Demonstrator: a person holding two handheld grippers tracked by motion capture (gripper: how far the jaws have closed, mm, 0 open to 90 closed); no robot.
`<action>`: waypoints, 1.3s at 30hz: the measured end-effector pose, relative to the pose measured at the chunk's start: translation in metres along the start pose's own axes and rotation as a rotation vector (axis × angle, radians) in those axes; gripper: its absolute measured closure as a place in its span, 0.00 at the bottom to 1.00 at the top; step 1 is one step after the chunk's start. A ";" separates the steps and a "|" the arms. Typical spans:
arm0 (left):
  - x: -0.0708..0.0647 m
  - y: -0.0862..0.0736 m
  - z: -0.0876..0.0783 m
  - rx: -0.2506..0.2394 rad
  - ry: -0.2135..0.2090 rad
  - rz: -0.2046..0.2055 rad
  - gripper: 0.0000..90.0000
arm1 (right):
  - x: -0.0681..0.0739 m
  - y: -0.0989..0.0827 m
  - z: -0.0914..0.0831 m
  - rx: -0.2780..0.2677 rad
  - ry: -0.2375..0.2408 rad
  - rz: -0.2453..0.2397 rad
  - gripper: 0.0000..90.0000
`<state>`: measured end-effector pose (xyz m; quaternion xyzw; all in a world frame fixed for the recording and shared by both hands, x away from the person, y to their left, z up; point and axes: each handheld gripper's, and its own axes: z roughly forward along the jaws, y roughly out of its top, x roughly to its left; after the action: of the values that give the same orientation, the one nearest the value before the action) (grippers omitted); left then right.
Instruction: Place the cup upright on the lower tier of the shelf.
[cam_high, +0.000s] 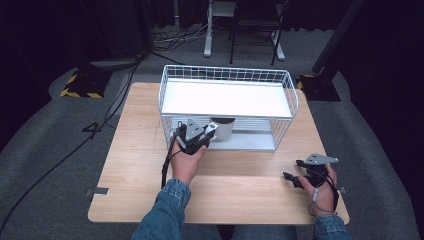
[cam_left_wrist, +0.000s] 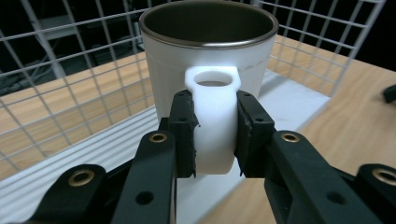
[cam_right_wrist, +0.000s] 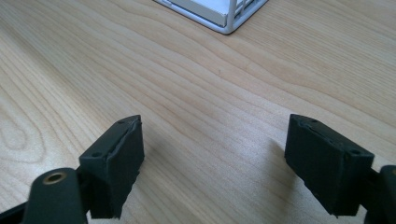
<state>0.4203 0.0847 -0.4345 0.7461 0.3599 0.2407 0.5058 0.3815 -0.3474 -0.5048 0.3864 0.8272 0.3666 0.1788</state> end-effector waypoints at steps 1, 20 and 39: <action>0.002 -0.001 0.001 -0.003 0.009 0.003 0.79 | 0.000 0.000 0.000 0.000 0.000 0.000 0.22; 0.017 -0.014 0.022 0.019 0.039 -0.024 0.79 | 0.000 0.000 0.000 0.001 -0.001 0.000 0.22; 0.015 -0.017 0.024 0.023 -0.020 -0.103 0.62 | 0.000 0.000 0.000 0.000 -0.002 -0.001 0.22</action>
<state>0.4419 0.0864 -0.4588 0.7344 0.3957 0.2029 0.5127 0.3813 -0.3472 -0.5048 0.3865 0.8272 0.3660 0.1800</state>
